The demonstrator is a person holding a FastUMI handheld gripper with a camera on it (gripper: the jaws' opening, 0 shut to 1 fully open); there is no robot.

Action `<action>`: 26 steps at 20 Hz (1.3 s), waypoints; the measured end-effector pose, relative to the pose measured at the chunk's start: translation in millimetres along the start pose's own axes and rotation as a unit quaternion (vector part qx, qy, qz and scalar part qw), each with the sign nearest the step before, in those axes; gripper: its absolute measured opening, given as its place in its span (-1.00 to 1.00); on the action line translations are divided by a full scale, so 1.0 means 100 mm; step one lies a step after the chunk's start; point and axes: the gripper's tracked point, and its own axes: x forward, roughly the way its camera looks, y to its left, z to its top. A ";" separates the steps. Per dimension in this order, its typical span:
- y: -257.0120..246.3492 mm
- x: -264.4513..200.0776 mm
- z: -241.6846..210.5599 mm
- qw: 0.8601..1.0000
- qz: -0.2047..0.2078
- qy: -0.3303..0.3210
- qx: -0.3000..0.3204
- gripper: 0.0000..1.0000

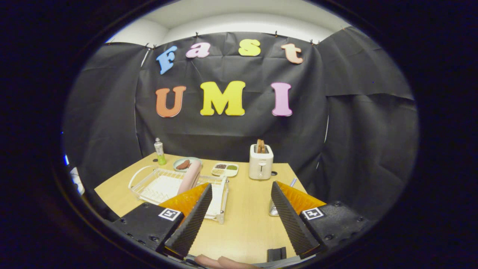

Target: Take the plate from the dish rack, then take the spoon from the basket and place it into the plate.

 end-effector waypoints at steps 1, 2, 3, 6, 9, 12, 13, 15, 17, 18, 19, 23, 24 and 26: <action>0.07 0.13 0.04 1.000 0.010 0.021 0.006 1.00; 0.16 0.25 0.10 0.999 0.022 0.041 0.009 1.00; 0.25 0.37 0.15 0.997 0.036 0.061 0.012 1.00; 0.53 0.75 0.30 0.992 0.060 0.110 0.004 1.00; 0.78 1.12 0.37 0.984 0.068 0.160 -0.032 1.00; 0.99 1.45 0.37 0.974 0.069 0.213 -0.031 1.00; 1.08 1.55 0.37 0.970 0.072 0.232 -0.022 1.00; 1.25 1.69 0.30 0.956 0.084 0.282 -0.009 1.00; 1.36 1.80 0.29 0.943 0.086 0.322 0.002 1.00; 1.40 1.87 0.29 0.938 0.082 0.336 0.005 0.95; 1.43 1.93 0.27 0.933 0.070 0.352 0.005 0.89; 1.49 2.10 0.30 0.914 -0.012 0.401 -0.057 0.46; 1.52 2.11 0.34 0.912 -0.027 0.403 -0.077 0.38; 1.59 2.09 0.27 0.894 -0.062 0.434 -0.091 0.22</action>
